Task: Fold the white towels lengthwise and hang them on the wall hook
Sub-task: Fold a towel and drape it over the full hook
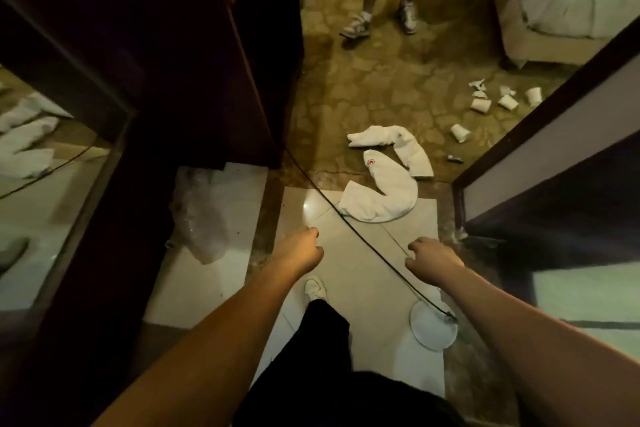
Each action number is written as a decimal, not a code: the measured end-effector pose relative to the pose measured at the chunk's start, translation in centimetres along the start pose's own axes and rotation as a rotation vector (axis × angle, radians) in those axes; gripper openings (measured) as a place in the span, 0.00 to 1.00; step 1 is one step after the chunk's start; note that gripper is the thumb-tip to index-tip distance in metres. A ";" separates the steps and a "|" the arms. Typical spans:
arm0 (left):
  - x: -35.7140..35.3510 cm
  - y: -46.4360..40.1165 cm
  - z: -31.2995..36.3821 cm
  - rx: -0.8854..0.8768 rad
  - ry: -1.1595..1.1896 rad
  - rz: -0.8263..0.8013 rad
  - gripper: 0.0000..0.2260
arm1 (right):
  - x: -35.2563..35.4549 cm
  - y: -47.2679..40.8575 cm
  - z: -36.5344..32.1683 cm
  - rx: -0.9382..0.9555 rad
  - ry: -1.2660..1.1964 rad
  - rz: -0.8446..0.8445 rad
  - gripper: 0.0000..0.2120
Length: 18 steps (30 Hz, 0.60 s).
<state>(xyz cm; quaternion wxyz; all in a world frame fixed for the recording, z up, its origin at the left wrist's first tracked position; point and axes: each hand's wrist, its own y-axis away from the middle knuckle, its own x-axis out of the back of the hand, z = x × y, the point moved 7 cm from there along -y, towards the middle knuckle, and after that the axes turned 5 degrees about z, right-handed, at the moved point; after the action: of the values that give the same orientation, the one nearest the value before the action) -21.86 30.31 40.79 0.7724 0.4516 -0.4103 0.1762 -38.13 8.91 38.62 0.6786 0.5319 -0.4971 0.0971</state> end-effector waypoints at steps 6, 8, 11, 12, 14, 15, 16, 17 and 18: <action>2.1 -12.0 1.4 -0.051 -0.068 -0.107 0.17 | 1.7 -9.5 2.3 -0.122 -0.039 -0.074 0.23; 1.7 -16.5 1.8 -0.057 -0.083 -0.142 0.17 | 1.7 -13.5 3.2 -0.152 -0.075 -0.090 0.23; 0.3 -23.1 2.3 -0.057 -0.085 -0.188 0.17 | 1.0 -19.7 4.6 -0.167 -0.120 -0.118 0.23; -0.7 -25.8 2.5 -0.053 -0.081 -0.206 0.17 | 0.5 -22.4 5.3 -0.166 -0.134 -0.125 0.23; -2.5 -29.7 2.5 -0.037 -0.069 -0.240 0.16 | -0.4 -26.5 6.4 -0.167 -0.140 -0.139 0.23; -4.0 -32.6 2.7 -0.025 -0.055 -0.256 0.16 | -1.4 -29.6 7.2 -0.167 -0.137 -0.145 0.22; -5.3 -34.6 2.7 -0.003 -0.039 -0.268 0.16 | -2.3 -31.8 8.0 -0.173 -0.130 -0.145 0.22; -7.0 -37.6 2.8 0.015 -0.027 -0.280 0.16 | -3.8 -35.1 8.8 -0.171 -0.131 -0.151 0.21; -8.4 -39.9 2.7 0.028 -0.023 -0.286 0.16 | -5.0 -37.5 9.4 -0.172 -0.134 -0.156 0.21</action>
<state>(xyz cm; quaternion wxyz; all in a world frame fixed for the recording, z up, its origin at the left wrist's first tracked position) -2.55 7.75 12.71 0.7785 0.5182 -0.3481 0.0646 -21.14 -12.43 10.69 0.6925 0.5140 -0.5051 -0.0346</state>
